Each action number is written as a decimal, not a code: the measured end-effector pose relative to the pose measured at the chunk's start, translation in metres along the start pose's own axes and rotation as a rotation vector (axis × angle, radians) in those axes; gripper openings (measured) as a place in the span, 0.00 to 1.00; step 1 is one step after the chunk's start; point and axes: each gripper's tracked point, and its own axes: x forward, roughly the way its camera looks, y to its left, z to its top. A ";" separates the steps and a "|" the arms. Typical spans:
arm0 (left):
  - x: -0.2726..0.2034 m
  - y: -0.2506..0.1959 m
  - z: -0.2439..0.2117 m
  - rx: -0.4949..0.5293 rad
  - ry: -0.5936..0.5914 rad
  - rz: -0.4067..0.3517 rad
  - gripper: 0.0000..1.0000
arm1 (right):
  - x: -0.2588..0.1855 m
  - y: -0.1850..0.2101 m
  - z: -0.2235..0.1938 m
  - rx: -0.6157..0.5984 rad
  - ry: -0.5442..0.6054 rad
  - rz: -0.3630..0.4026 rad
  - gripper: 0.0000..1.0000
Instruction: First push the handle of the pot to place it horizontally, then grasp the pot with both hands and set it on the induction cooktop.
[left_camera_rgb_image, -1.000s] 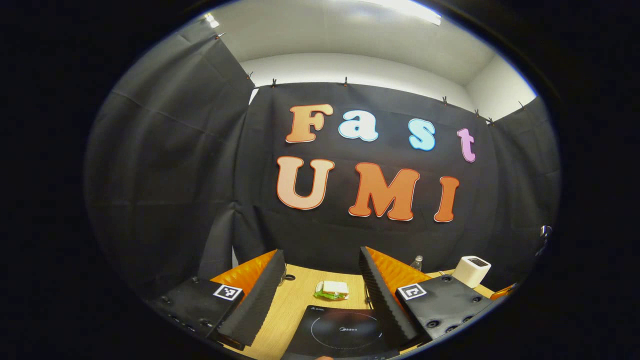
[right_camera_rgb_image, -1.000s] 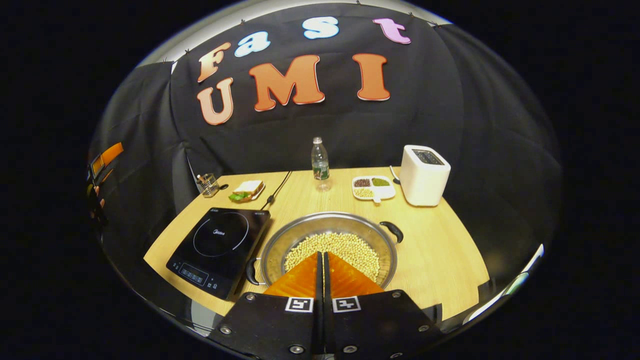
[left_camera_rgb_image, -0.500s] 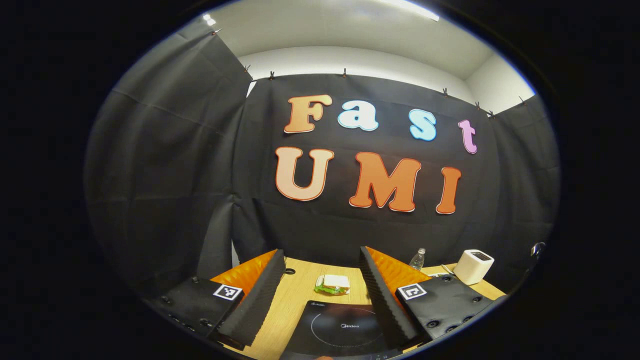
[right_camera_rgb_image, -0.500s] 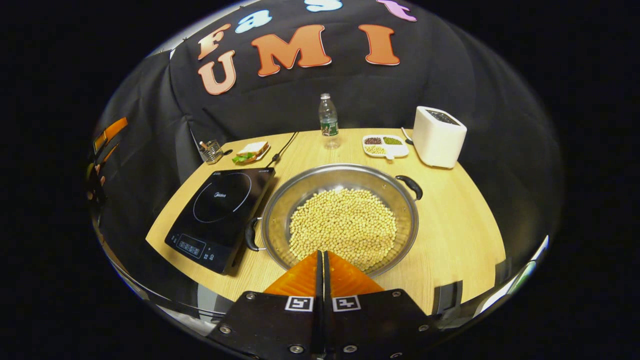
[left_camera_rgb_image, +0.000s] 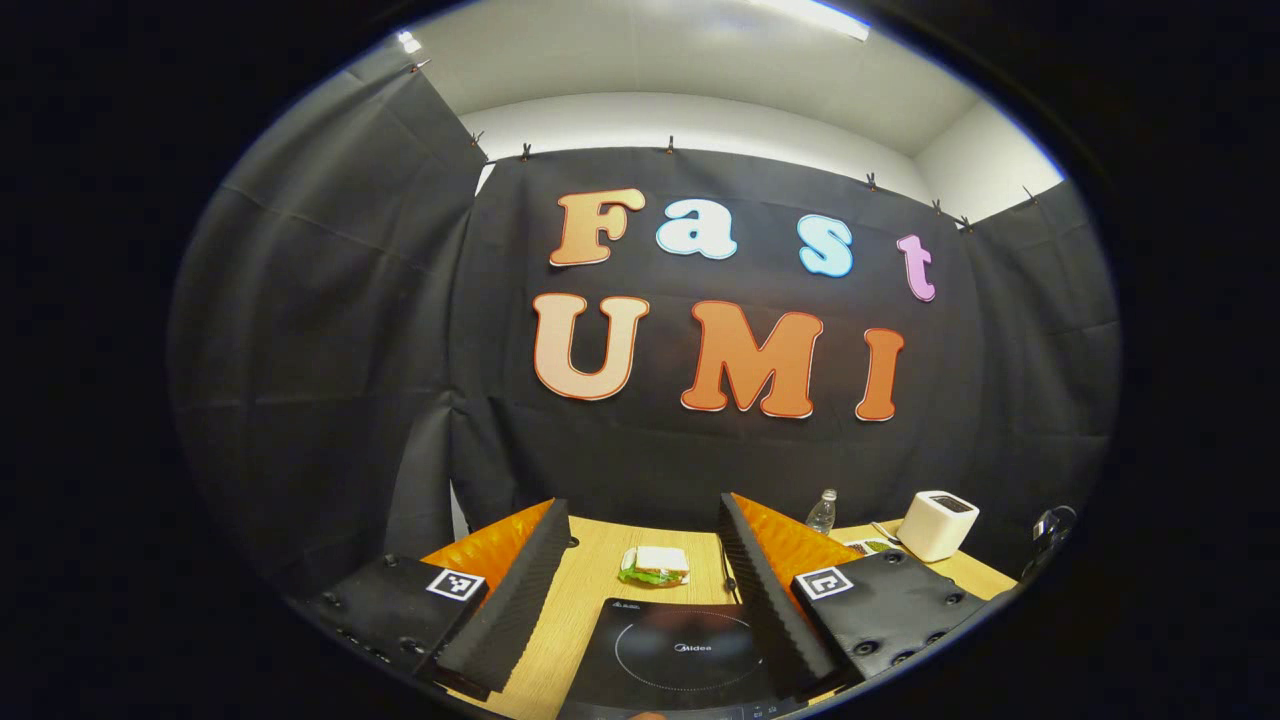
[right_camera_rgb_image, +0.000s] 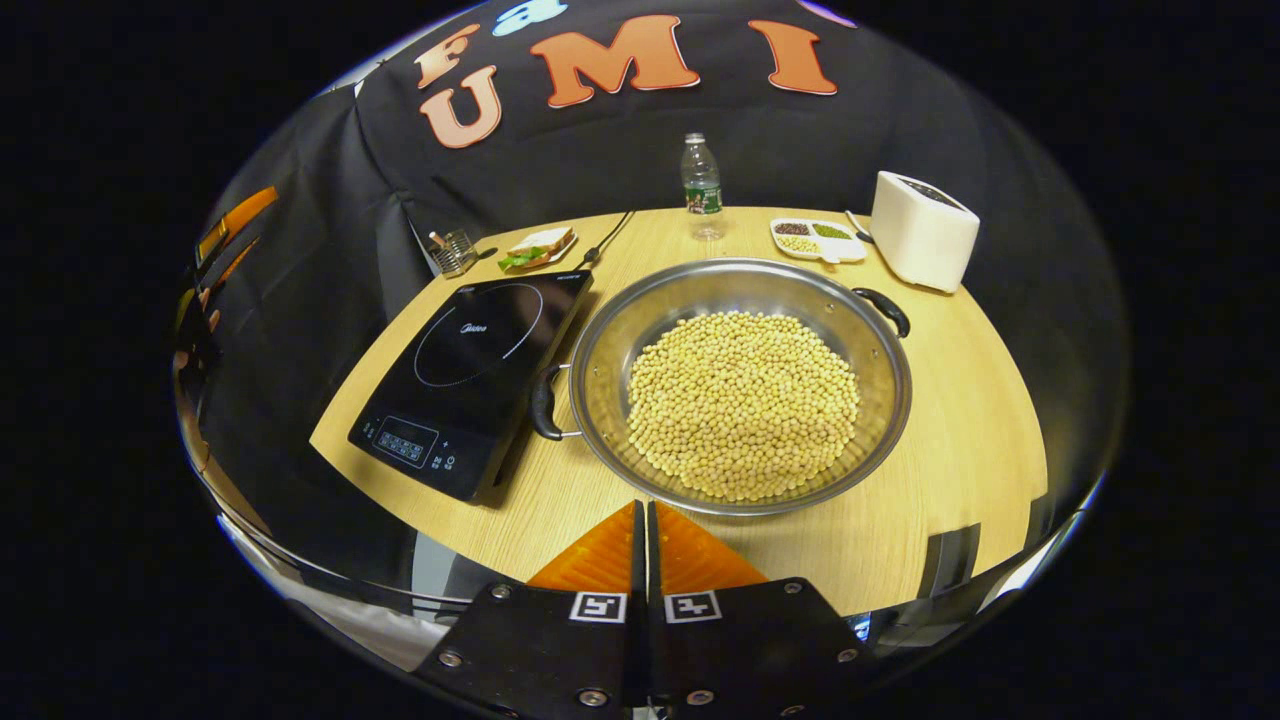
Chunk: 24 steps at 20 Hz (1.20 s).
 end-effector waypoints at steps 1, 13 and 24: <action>0.000 0.003 -0.002 -0.003 0.005 0.002 0.98 | 0.002 0.003 -0.004 0.001 0.014 0.004 0.00; 0.004 0.049 -0.024 -0.012 0.048 0.061 0.98 | 0.045 0.047 -0.006 -0.035 0.134 0.070 0.00; 0.020 0.081 -0.040 -0.016 0.086 0.100 0.98 | 0.080 0.067 0.008 0.003 0.176 0.084 0.00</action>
